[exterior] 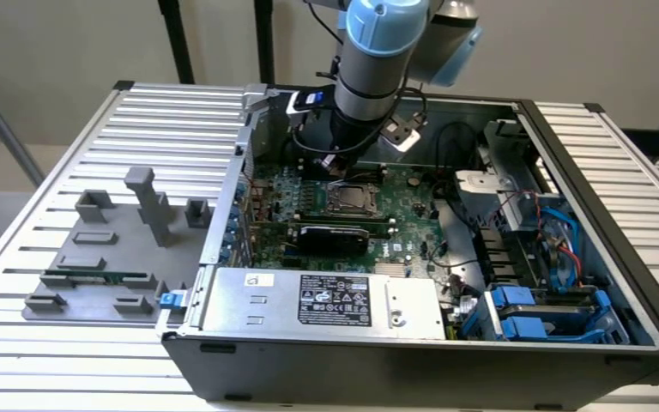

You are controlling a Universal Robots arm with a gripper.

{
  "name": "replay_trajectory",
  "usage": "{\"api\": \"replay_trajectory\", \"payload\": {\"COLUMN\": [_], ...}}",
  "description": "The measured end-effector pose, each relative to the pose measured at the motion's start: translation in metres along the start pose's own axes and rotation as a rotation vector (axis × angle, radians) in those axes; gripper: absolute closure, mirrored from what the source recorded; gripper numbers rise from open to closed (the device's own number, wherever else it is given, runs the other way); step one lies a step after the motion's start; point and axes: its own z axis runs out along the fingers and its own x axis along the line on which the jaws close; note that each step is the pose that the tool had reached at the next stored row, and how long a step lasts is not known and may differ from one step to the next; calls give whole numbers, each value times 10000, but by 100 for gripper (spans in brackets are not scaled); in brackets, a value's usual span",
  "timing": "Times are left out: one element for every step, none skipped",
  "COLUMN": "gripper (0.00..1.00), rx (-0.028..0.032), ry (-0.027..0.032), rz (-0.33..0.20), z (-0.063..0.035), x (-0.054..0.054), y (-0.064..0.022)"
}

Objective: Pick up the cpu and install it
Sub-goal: 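Install the first cpu locking lever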

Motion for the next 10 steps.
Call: {"api": "replay_trajectory", "payload": {"gripper": [89, 89, 89, 89, 89, 89, 89, 89, 89, 89], "rx": [2, 3, 5, 7, 10, 14, 18, 22, 24, 27], "ry": [-4, -7, -12, -15, -19, -23, -25, -29, -33, -37], "rz": [-11, -20, -31, -45, -60, -75, -93, -113, -131, -148], "z": [1, 2, 2, 4, 4, 5, 6, 7, 8, 9], "x": [0, 0, 0, 0, 0, 3, 7, 14, 21, 29], "y": [-1, -1, -1, -1, 0, 3, 7, 15, 24, 33]}}
